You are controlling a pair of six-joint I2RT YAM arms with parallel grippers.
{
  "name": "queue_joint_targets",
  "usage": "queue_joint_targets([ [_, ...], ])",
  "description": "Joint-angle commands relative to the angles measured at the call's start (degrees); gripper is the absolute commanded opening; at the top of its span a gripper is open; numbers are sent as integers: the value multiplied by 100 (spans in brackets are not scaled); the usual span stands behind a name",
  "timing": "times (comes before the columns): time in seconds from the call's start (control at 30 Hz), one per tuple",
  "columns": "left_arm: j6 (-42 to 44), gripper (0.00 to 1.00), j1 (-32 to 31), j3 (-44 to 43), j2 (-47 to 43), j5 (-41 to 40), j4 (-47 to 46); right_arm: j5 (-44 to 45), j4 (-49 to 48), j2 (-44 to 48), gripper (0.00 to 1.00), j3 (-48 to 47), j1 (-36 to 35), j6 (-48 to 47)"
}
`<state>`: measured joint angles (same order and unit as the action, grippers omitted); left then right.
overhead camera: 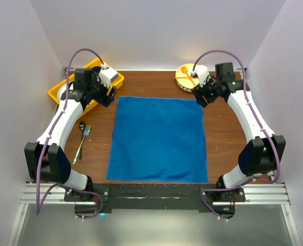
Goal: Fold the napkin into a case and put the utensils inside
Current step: Flatten out the crumpled napkin at the center of the board, then pick up the flattened napkin from the center of the board.
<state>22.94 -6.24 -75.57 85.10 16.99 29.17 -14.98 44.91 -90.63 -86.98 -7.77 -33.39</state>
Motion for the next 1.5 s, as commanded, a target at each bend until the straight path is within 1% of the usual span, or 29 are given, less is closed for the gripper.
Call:
queue_joint_targets([
  [0.0, 123, 68, 0, 622, -99, 699, 422, -137, 212, -174, 58, 734, -23, 131],
  [0.1, 132, 68, -9, 1034, -134, 849, 432, -5, -15, -332, 55, 1112, -23, 183],
  [0.17, 114, 67, -9, 1106, -108, 849, 406, 30, -165, -455, 55, 1315, -23, 236],
  [0.27, -17, 68, -9, 1045, 6, 779, 204, 224, -491, -745, 55, 1316, -14, 367],
  [0.3, -70, 68, -9, 870, 137, 692, 73, 224, -596, -833, 56, 1254, 3, 429],
  [0.37, -263, 69, -9, 615, 340, 647, -51, 172, -641, -1175, 57, 921, 91, 604],
  [0.4, -298, 69, -9, 370, 602, 560, -208, 145, -641, -1289, 57, 763, 170, 657],
  [0.47, -605, 70, -9, 35, 867, 454, -350, 92, -693, -1666, 59, 289, 249, 833],
  [0.53, -990, 71, -9, -264, 1210, 217, -788, 153, -755, -1983, 59, -263, 355, 1009],
  [0.57, -1115, 72, -9, -361, 1333, 173, -920, 145, -755, -2316, 59, -450, 390, 1244],
  [0.63, -1422, 71, -9, -738, 1754, 67, -1071, 162, -702, -2590, 59, -932, 478, 1457],
  [0.7, -1634, 67, -9, -1063, 2157, -90, -1141, 145, -816, -2863, 59, -1119, 539, 1668],
  [0.87, -1977, 61, -9, -1206, 2642, -205, -1633, 311, -1080, -3145, 59, -1233, 548, 1836],
  [1.1, -2022, 59, -18, -1215, 2872, -284, -1835, 479, -1344, -3549, 56, -1549, 610, 1915],
  [1.2, -1960, 58, -17, -1179, 2916, -293, -1906, 435, -1344, -3777, 51, -1725, 610, 1941],
  [1.33, -1881, 53, -18, -1153, 3003, -276, -1959, 400, -1344, -3945, 45, -1796, 619, 1985],
  [1.37, -1881, 52, -18, -1162, 3056, -241, -1968, 391, -1353, -3962, 39, -1796, 610, 1985],
  [1.4, -1863, 52, -18, -1197, 3100, -232, -1941, 373, -1362, -3980, 37, -1770, 610, 1976],
  [1.43, -1855, 50, -26, -1232, 3144, -240, -1906, 365, -1362, -3980, 34, -1761, 610, 1976],
  [1.47, -1837, 49, -35, -1267, 3214, -275, -1871, 312, -1370, -3971, 27, -1744, 610, 1959],
])
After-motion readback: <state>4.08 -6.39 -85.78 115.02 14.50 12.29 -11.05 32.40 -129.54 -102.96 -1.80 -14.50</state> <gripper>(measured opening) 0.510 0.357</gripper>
